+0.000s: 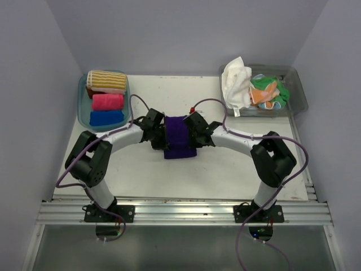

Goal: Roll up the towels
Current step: Roll the towel

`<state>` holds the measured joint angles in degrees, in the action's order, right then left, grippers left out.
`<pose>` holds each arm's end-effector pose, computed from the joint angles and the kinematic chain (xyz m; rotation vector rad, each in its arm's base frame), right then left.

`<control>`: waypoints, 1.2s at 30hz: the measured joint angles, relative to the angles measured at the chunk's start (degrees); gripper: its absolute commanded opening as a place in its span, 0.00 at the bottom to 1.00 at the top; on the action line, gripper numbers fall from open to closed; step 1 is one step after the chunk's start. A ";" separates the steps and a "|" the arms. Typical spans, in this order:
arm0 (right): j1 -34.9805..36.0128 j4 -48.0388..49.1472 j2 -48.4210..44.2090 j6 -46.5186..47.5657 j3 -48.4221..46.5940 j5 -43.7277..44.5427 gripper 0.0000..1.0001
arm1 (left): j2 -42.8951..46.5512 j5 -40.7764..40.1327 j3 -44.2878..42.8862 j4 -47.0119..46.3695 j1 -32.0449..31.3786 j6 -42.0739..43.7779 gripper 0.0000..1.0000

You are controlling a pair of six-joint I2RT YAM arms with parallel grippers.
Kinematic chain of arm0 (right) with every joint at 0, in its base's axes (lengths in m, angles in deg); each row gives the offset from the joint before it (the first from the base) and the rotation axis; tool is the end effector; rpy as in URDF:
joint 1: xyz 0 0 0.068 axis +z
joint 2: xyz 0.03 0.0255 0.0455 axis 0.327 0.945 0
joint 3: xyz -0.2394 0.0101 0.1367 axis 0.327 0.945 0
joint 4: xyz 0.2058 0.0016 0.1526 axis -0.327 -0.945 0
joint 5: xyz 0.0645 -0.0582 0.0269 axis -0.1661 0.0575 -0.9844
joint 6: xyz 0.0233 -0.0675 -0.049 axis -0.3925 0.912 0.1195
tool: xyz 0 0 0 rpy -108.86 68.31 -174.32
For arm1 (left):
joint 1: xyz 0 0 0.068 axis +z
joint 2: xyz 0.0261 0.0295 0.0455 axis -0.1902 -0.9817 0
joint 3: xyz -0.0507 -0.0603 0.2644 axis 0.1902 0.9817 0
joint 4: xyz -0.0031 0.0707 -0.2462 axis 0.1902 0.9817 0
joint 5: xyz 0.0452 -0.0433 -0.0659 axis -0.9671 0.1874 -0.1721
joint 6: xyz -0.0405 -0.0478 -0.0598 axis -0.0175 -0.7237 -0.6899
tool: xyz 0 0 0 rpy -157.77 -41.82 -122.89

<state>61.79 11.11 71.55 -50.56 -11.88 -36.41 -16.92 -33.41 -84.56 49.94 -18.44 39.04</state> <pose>0.2921 0.2502 0.1567 -0.0516 2.5919 0.2805 0.2976 -0.1862 0.1368 -0.2293 2.7923 -0.6427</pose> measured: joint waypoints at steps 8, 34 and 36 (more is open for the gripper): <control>0.00 0.26 -1.95 0.81 -0.72 0.00 0.13 | 3.06 -1.42 -1.22 1.68 0.02 0.44 0.00; 15.63 7.21 -12.02 -11.72 16.94 0.35 0.18 | -1.36 3.91 0.24 -1.33 0.00 6.16 0.02; 16.35 4.70 -13.46 -12.09 16.81 1.09 0.22 | -1.16 4.09 0.24 -1.20 0.02 6.88 0.06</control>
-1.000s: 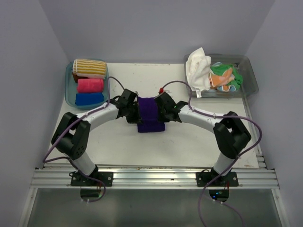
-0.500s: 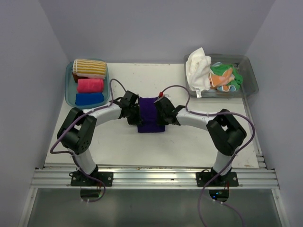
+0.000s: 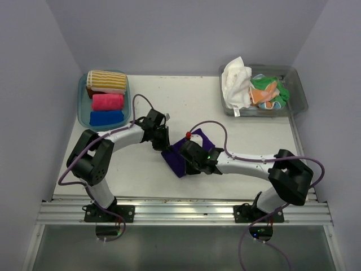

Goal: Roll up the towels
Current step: Roll the towel

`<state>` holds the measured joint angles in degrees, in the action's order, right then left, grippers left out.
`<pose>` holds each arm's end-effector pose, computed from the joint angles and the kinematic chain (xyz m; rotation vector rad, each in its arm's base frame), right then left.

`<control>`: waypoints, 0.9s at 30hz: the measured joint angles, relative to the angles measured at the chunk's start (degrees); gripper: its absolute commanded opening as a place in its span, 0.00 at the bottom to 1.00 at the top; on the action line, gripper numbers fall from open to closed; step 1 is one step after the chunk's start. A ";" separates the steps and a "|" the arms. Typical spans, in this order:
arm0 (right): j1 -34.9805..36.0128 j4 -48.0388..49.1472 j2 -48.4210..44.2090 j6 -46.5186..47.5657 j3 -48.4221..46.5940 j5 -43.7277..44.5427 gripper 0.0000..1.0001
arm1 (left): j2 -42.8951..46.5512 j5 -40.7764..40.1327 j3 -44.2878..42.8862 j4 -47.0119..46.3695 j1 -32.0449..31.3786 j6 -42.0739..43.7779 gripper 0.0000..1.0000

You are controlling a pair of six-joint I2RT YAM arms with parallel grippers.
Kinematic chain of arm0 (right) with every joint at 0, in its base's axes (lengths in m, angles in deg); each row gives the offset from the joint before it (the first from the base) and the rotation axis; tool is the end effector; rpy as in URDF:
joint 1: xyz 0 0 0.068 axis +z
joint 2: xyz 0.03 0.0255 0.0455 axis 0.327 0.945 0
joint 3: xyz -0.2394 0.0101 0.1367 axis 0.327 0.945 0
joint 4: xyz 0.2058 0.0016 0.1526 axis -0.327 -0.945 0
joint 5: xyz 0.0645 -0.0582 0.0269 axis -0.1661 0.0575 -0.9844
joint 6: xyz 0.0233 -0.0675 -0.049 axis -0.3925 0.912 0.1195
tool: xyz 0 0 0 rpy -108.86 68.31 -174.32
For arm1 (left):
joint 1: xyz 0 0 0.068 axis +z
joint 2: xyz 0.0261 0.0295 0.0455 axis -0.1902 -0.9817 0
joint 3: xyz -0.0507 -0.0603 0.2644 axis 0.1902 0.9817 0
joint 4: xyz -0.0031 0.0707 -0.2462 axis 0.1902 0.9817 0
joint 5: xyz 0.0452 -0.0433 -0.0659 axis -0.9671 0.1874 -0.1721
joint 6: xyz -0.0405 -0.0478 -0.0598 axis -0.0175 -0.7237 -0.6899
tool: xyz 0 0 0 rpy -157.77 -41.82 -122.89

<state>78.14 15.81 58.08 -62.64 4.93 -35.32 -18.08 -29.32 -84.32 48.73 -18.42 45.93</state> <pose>0.1776 0.2656 0.1517 -0.1385 2.6045 0.4623 0.2964 -0.1915 0.1315 -0.0374 2.8028 -0.7017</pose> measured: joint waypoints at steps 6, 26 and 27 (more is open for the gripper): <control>0.11 -6.54 -1.07 3.08 -4.61 2.91 0.39 | 1.77 -0.37 -0.50 2.62 0.00 1.60 0.24; 10.29 -6.73 9.64 24.15 -14.78 9.68 0.56 | 4.44 -2.73 -5.79 8.98 1.55 3.06 0.41; 10.40 -6.75 10.21 24.68 -15.04 9.90 0.56 | 4.02 -2.64 -6.14 8.98 1.68 3.06 0.41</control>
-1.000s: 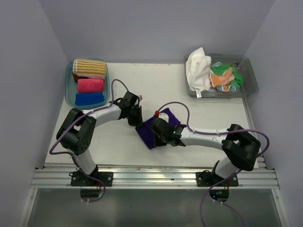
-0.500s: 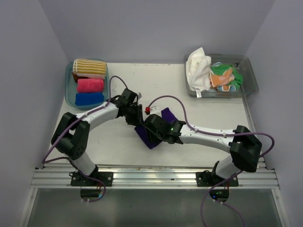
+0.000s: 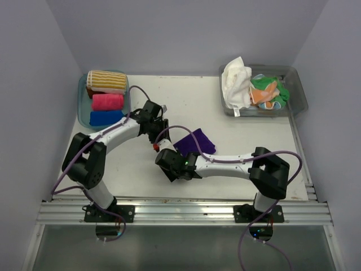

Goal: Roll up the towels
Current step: Roll the towel

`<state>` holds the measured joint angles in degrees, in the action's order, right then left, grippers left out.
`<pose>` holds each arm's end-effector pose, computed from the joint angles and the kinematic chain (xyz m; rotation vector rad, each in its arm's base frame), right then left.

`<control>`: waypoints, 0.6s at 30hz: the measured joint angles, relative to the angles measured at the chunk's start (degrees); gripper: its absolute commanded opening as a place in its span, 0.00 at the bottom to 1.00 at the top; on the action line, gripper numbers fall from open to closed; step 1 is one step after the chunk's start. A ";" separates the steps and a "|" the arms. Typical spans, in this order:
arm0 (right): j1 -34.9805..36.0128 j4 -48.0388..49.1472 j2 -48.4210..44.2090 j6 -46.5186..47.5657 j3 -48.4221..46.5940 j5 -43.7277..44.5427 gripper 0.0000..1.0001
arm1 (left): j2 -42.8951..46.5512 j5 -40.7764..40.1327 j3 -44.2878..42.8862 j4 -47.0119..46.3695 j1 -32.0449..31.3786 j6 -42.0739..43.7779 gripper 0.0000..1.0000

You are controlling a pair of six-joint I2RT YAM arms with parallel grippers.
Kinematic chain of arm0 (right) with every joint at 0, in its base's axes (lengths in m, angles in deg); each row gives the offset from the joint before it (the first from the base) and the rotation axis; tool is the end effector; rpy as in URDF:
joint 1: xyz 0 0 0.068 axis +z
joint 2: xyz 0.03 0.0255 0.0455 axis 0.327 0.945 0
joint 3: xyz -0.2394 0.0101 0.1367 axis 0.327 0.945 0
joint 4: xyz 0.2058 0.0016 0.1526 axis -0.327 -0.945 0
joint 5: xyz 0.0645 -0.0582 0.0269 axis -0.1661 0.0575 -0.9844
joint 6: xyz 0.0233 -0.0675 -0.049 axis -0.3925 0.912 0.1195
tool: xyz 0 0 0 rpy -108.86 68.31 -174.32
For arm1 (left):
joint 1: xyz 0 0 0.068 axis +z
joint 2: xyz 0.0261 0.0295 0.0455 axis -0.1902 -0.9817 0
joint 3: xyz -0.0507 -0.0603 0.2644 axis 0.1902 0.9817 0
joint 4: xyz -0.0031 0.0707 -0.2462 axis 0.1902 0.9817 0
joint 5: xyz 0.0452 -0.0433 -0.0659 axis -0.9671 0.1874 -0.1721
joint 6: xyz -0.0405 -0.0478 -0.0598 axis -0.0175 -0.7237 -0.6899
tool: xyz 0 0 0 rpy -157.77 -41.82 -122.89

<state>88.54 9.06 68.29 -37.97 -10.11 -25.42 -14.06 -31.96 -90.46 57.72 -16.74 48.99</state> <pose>0.1558 0.3349 0.1683 -0.8275 2.3631 0.1771 0.3046 -0.1803 0.1751 -0.0158 2.7567 -0.6336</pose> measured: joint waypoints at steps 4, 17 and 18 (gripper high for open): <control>-0.02 -0.02 2.03 1.70 -1.31 1.99 0.57 | -2.05 0.76 -0.72 -0.04 0.81 0.02 0.40; -0.11 2.32 8.04 2.34 -1.92 6.32 0.36 | 0.02 0.96 1.75 0.74 7.26 0.02 0.40; -0.17 2.38 8.13 2.01 -1.90 6.80 0.32 | 1.27 1.01 2.91 0.83 8.13 0.02 0.40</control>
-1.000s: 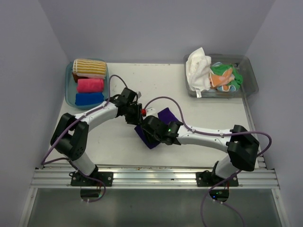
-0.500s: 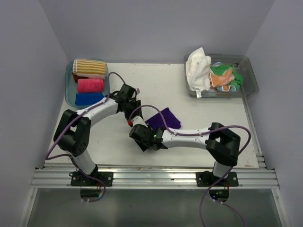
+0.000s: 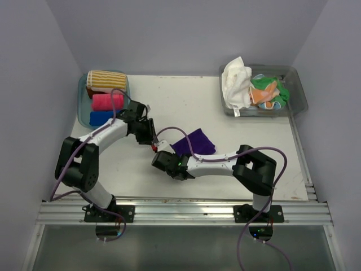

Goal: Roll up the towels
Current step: Roll the towel

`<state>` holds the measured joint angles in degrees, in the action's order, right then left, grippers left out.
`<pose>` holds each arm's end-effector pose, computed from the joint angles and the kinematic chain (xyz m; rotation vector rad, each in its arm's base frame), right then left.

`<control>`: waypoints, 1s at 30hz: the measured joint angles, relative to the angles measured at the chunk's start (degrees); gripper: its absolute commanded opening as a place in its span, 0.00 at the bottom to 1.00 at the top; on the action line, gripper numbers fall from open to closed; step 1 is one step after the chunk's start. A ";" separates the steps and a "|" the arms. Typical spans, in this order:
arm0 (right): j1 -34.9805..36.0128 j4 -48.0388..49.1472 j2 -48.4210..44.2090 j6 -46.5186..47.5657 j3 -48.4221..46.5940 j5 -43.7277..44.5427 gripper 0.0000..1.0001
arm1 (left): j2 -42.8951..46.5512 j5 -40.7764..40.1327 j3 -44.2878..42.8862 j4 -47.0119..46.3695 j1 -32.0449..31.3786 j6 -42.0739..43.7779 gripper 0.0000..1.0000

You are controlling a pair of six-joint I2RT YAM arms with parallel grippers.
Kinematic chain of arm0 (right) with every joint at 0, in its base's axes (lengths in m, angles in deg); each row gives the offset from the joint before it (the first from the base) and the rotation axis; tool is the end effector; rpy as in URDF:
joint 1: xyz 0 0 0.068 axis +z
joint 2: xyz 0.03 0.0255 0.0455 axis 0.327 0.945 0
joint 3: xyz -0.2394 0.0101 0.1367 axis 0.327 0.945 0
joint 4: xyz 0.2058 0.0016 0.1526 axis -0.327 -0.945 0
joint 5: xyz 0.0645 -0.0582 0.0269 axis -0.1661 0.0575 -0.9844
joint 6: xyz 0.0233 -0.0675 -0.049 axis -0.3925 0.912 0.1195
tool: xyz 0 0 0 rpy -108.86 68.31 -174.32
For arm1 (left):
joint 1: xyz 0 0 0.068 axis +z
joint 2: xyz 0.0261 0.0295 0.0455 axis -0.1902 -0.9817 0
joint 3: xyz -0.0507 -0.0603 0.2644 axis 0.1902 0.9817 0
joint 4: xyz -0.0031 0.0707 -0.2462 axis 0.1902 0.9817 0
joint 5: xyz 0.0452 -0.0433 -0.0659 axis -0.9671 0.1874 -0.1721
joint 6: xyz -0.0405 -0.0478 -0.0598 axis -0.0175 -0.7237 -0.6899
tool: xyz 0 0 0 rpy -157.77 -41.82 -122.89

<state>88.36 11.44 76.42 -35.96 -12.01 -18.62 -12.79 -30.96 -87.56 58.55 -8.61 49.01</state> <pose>0.1702 0.3466 0.1338 -0.8351 2.3253 -0.0111 0.3135 -0.1319 0.1663 -0.2143 2.7714 -0.6000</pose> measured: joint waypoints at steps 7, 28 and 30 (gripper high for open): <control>-2.08 7.34 -3.37 -1.03 5.35 -2.93 0.22 | 9.64 1.70 8.22 0.26 3.32 -0.04 0.43; -8.74 20.85 -8.87 -4.17 14.25 -19.80 0.00 | 11.98 12.31 23.80 -19.63 -0.35 -10.21 0.66; -8.98 21.14 -9.11 -4.22 14.56 -20.61 0.00 | 10.40 12.55 23.82 -21.38 -0.35 -10.86 0.66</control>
<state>79.38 32.58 67.30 -40.17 2.55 -39.23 -2.39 -18.41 -63.73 37.17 -8.96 38.15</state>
